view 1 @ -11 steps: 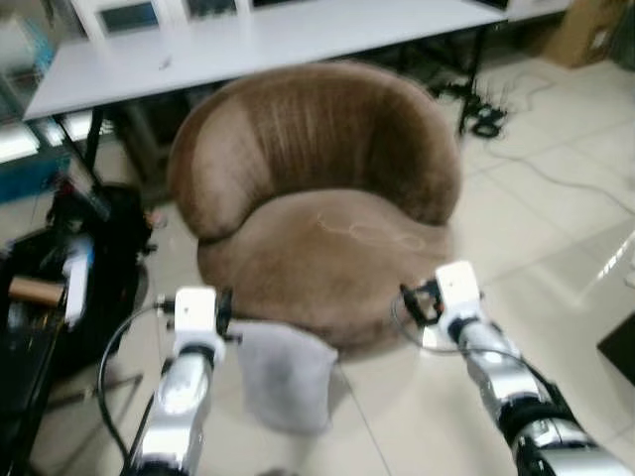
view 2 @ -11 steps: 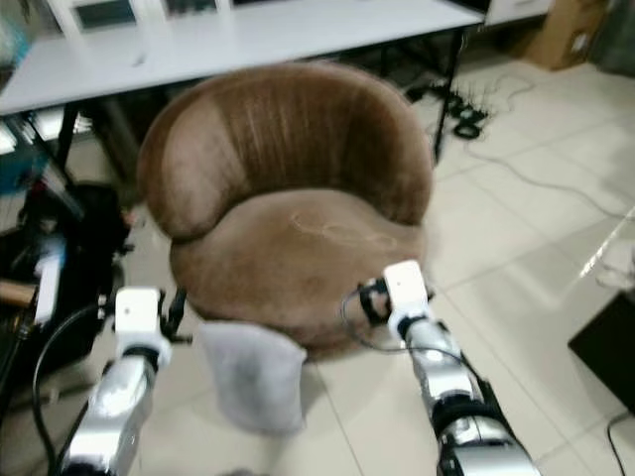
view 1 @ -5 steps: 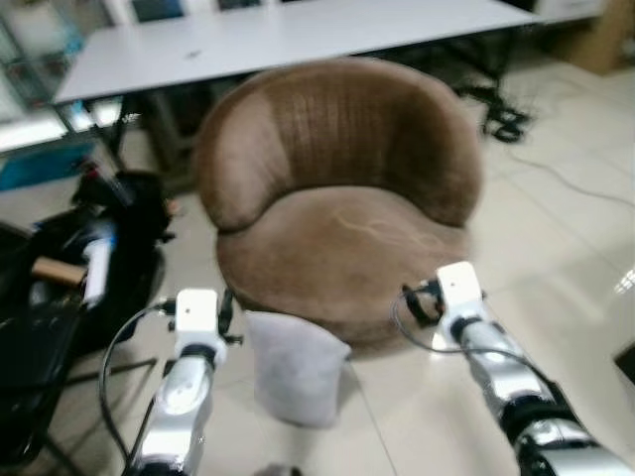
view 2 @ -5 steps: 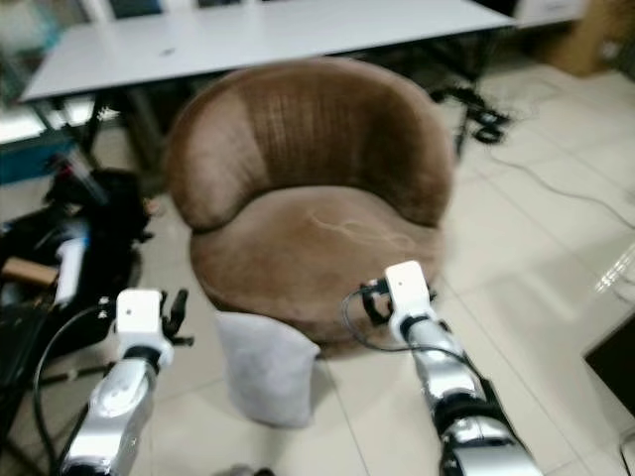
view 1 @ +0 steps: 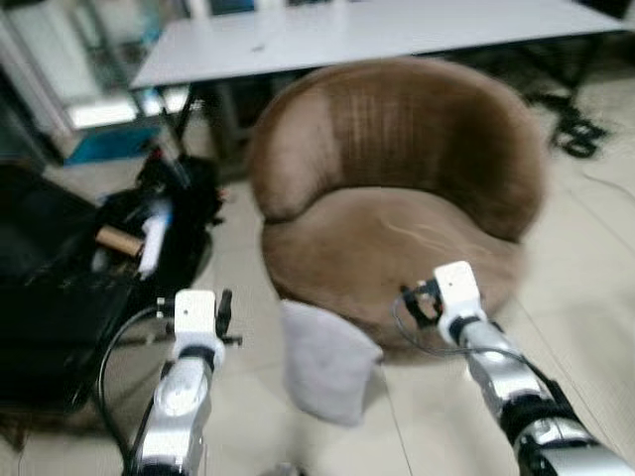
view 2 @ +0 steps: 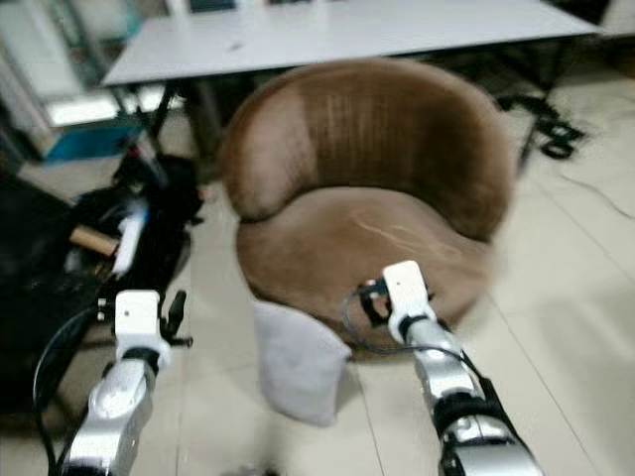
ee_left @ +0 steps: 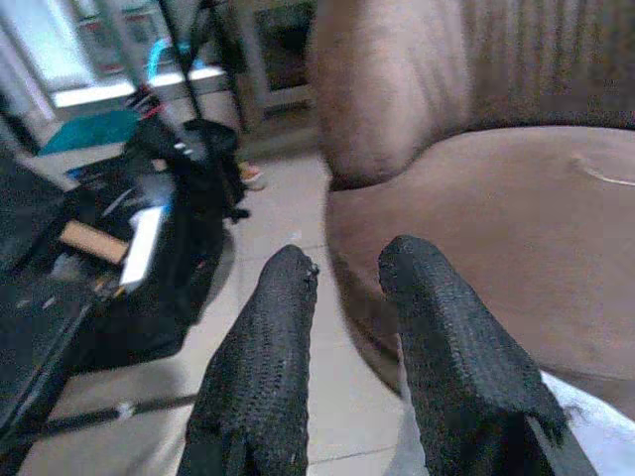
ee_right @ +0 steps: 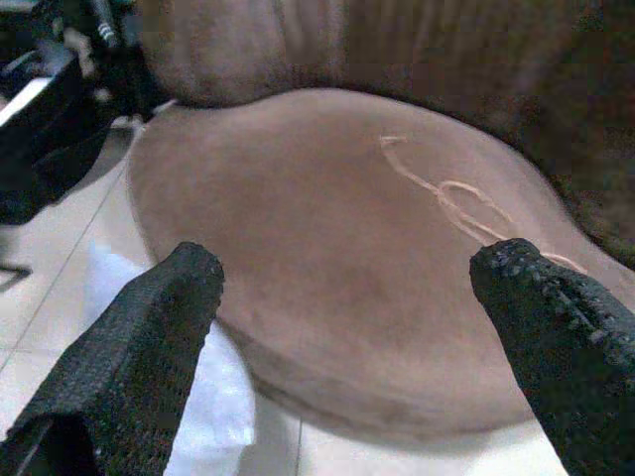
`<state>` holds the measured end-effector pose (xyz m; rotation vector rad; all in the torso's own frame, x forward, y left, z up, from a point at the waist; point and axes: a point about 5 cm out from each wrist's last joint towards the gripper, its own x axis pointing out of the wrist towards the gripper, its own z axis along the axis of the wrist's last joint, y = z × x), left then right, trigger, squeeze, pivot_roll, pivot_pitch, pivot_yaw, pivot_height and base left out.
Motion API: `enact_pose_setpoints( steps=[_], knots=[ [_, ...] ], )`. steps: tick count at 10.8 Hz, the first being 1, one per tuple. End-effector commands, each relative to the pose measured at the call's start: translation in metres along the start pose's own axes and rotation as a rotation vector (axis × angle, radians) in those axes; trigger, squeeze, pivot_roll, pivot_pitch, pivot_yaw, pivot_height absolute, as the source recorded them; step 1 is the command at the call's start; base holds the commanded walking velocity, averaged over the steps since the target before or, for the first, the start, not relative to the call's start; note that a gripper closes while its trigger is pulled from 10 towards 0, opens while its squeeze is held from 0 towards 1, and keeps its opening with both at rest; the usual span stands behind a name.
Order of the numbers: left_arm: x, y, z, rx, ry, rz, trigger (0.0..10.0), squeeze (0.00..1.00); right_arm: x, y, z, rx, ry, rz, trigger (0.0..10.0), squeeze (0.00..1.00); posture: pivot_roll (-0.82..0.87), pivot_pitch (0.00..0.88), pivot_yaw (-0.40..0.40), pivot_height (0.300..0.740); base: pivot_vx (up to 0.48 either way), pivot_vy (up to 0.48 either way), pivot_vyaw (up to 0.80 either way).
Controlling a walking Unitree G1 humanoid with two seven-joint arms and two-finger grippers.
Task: Move the pillow to the sofa from floor
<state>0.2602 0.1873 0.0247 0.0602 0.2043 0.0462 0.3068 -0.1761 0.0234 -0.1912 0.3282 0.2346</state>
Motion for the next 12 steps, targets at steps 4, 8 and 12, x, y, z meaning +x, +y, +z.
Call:
enact_pose_setpoints(
  steps=[4, 8, 12],
  knots=[
    [0.0004, 0.0016, -0.0011, -0.013, 0.01, 0.012, 10.0, 0.0, 0.0008, 0.0035, -0.0012, 0.011, 0.009, 0.005, 10.0, 0.0, -0.12, 0.0, 0.09, 0.74, 0.0, 0.0, 0.0],
    [0.001, 0.0003, -0.0009, -0.01, 0.009, 0.01, 10.0, 0.0, 0.0006, 0.0037, -0.0012, -0.005, 0.008, 0.015, 10.0, 0.0, -0.12, 0.0, 0.087, 0.74, 0.0, 0.0, 0.19],
    [0.0002, 0.0011, -0.0037, -0.032, 0.027, 0.014, 10.0, 0.0, 0.0002, 0.0033, -0.0021, 0.006, 0.01, 0.01, 10.0, 0.0, -0.12, 0.0, 0.087, 0.74, 0.0, 0.0, 0.2]
  ],
)
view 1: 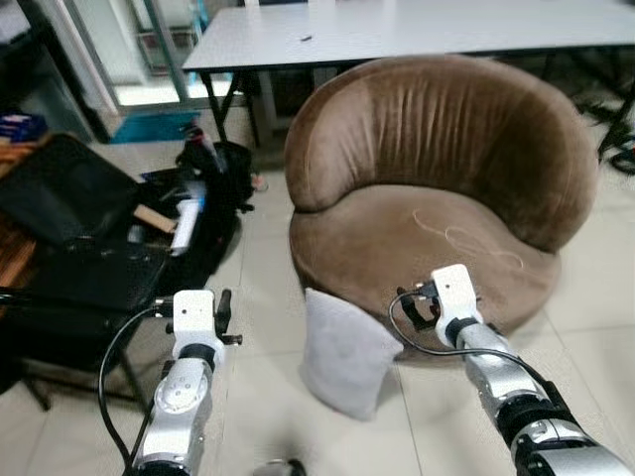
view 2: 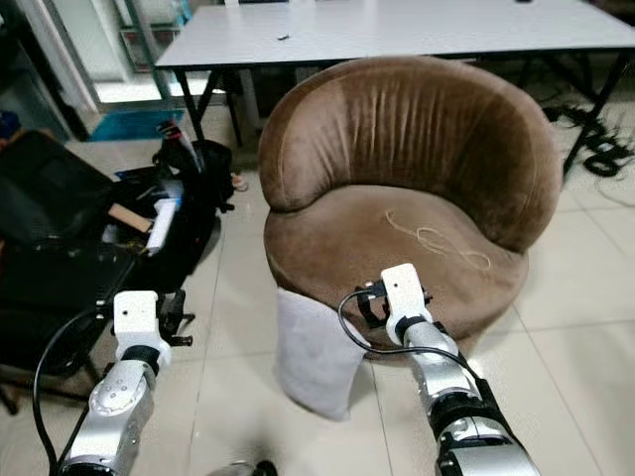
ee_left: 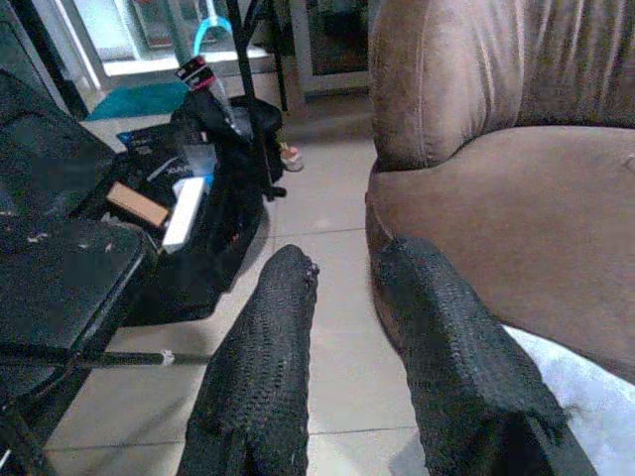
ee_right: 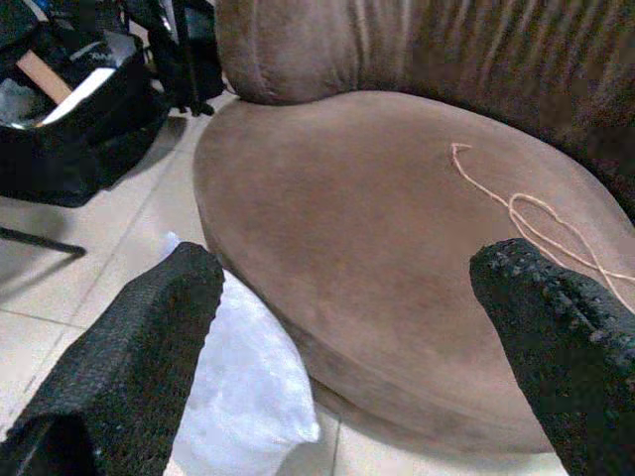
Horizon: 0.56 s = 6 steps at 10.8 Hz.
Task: Move the pillow to the sofa from floor
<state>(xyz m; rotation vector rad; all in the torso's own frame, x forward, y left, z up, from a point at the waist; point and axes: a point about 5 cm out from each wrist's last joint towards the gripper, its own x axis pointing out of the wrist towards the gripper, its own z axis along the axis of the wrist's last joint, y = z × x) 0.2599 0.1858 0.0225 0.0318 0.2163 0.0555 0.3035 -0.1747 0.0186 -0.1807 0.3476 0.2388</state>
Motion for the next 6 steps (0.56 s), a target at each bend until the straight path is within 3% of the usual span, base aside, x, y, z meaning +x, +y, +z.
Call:
enact_pose_setpoints(
  steps=[1, 4, 6],
  knots=[
    [0.0001, 0.0031, -0.0016, 0.014, 0.013, 0.009, 10.0, 0.0, 0.0014, 0.0006, 0.0027, -0.005, -0.006, 0.002, 10.0, 0.0, -0.12, 0.0, 0.087, 0.74, 0.0, 0.0, 0.0],
    [0.0007, 0.0035, -0.0017, -0.001, 0.02, 0.007, 10.0, 0.0, 0.001, 0.0004, 0.0017, -0.007, 0.0, 0.002, 10.0, 0.0, -0.12, 0.0, 0.087, 0.74, 0.0, 0.0, 0.0],
    [0.0004, 0.0038, -0.0021, 0.002, 0.026, 0.008, 10.0, 0.0, 0.0007, 0.0023, 0.0006, -0.008, 0.001, 0.009, 10.0, 0.0, -0.12, 0.0, 0.088, 0.74, 0.465, 0.0, 0.0]
  ],
)
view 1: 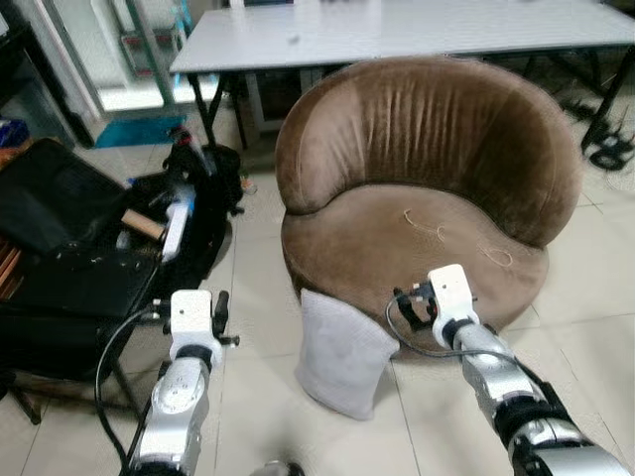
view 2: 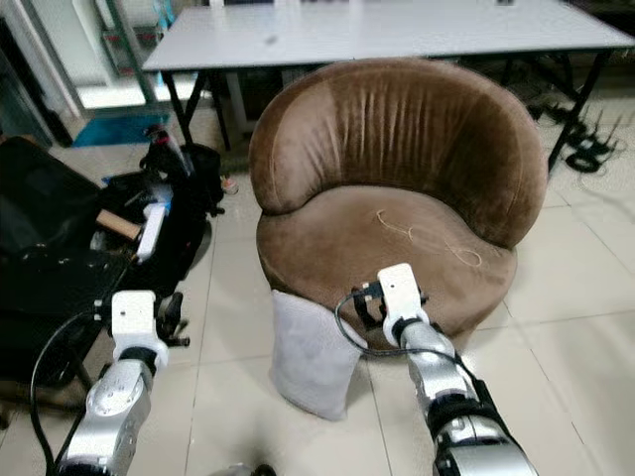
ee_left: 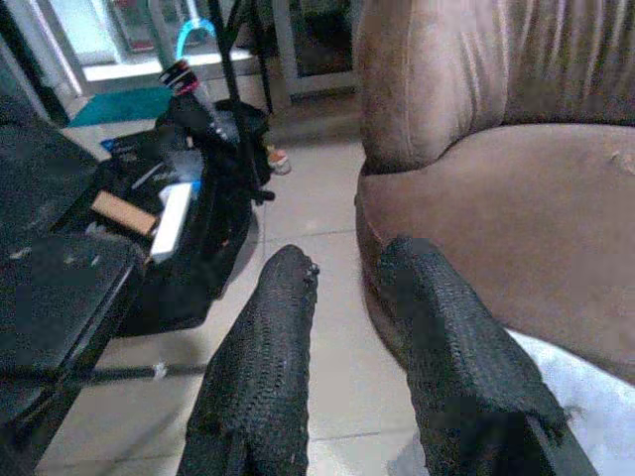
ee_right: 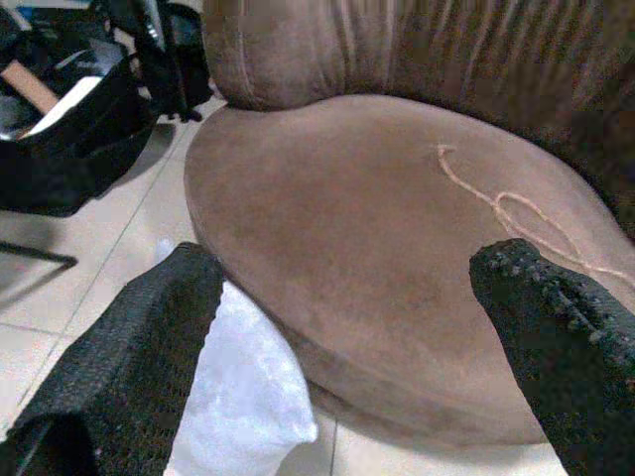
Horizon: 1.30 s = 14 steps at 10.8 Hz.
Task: Move the pillow to the sofa from floor
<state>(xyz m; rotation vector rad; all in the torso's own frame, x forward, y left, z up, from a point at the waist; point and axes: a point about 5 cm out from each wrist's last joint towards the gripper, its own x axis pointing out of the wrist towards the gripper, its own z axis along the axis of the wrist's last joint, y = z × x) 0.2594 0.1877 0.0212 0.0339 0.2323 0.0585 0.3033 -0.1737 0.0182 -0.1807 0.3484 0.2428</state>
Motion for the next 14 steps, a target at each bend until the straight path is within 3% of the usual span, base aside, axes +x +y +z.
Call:
enact_pose_setpoints(
  steps=[1, 8, 12, 14],
  knots=[
    [0.0002, 0.0019, -0.0009, -0.002, 0.011, 0.006, 10.0, 0.0, 0.0001, 0.0013, -0.0002, -0.007, 0.003, 0.007, 10.0, 0.0, -0.12, 0.0, 0.085, 0.74, 0.469, 0.0, 0.0],
    [-0.0002, 0.0004, -0.0019, -0.008, 0.016, 0.002, 10.0, 0.0, -0.0003, 0.0013, -0.0015, -0.008, 0.012, 0.009, 10.0, 0.0, -0.12, 0.0, 0.084, 0.74, 0.468, 0.0, 0.0],
    [-0.0008, 0.0003, -0.0025, -0.01, 0.014, 0.006, 10.0, 0.0, -0.0013, 0.0009, -0.0032, -0.012, 0.017, 0.012, 10.0, 0.0, -0.13, 0.0, 0.086, 0.74, 0.0, 0.0, 0.0],
    [-0.0007, -0.0004, -0.0005, -0.019, 0.003, 0.002, 10.0, 0.0, -0.0016, 0.0004, -0.0034, -0.013, 0.018, 0.01, 10.0, 0.0, -0.13, 0.0, 0.087, 0.74, 0.452, 0.0, 0.0]
  ],
)
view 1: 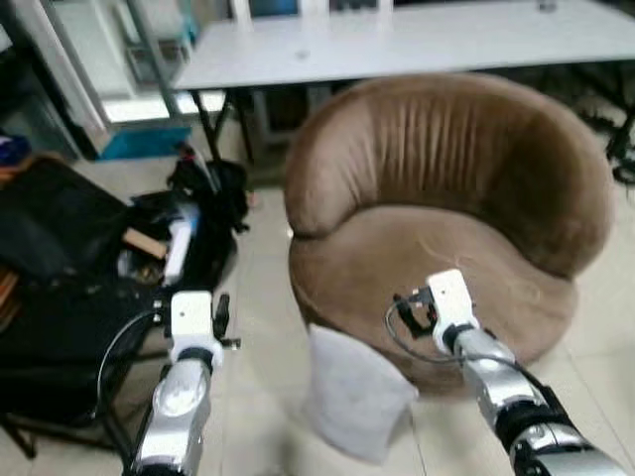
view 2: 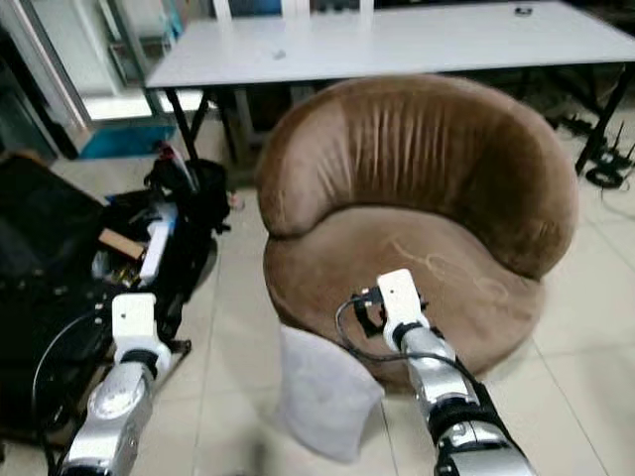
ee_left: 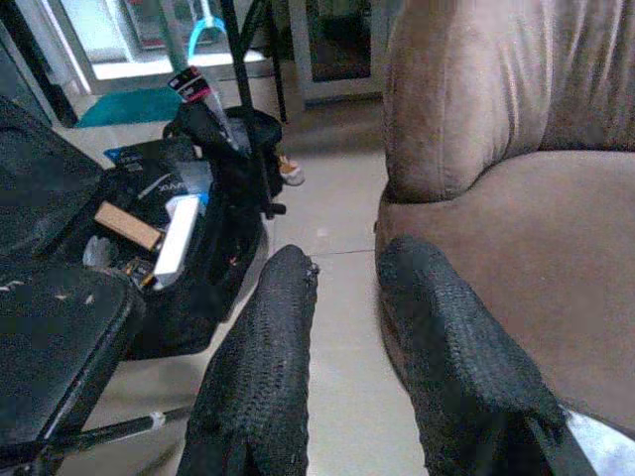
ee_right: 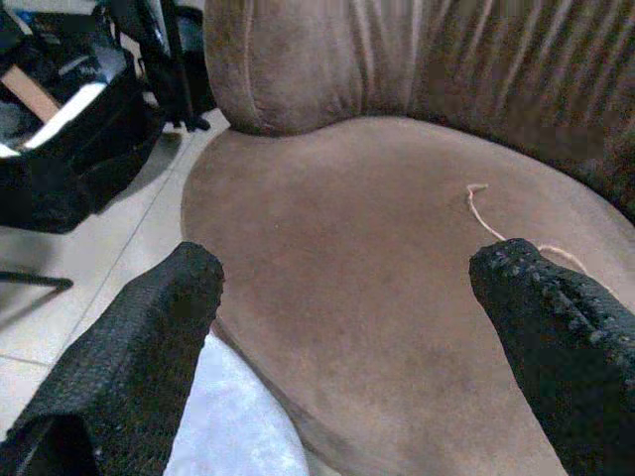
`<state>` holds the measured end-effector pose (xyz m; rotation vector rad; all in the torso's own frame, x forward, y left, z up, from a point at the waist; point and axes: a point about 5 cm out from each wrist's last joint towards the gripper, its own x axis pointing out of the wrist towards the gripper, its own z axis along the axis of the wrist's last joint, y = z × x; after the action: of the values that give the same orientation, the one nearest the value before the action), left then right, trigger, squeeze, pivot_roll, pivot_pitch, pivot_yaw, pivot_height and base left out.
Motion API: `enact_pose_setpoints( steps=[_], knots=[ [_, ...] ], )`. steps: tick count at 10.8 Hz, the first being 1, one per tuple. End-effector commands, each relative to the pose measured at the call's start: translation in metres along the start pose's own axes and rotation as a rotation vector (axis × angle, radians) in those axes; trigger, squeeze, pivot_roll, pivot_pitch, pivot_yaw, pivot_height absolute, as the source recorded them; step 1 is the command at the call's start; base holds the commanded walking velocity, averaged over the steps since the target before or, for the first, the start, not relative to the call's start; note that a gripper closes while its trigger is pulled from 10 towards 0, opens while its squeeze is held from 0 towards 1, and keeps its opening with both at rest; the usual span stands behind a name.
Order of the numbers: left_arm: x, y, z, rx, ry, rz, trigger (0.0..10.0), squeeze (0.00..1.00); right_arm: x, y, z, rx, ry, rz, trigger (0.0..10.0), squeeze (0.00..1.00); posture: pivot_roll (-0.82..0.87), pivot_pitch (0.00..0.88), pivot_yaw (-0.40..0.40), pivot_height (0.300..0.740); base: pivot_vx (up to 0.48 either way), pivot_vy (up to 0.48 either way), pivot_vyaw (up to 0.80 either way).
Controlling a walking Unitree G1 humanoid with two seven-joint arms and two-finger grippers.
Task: Move the pillow to the sofa from floor
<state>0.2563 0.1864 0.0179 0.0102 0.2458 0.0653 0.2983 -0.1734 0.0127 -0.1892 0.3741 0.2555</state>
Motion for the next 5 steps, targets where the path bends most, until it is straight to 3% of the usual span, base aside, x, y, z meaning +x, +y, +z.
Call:
enact_pose_setpoints(
  steps=[1, 5],
  knots=[
    [0.0019, 0.001, 0.0036, 0.005, -0.01, -0.001, 10.0, 0.0, 0.0008, -0.002, 0.0033, -0.005, -0.007, -0.003, 10.0, 0.0, -0.13, 0.0, 0.087, 0.74, 0.454, 0.0, 0.0],
    [0.0015, 0.0007, 0.0026, -0.002, -0.003, -0.007, 10.0, 0.0, 0.001, -0.0015, 0.0029, -0.007, -0.004, -0.001, 10.0, 0.0, -0.13, 0.0, 0.086, 0.74, 0.454, 0.0, 0.0]
  ],
)
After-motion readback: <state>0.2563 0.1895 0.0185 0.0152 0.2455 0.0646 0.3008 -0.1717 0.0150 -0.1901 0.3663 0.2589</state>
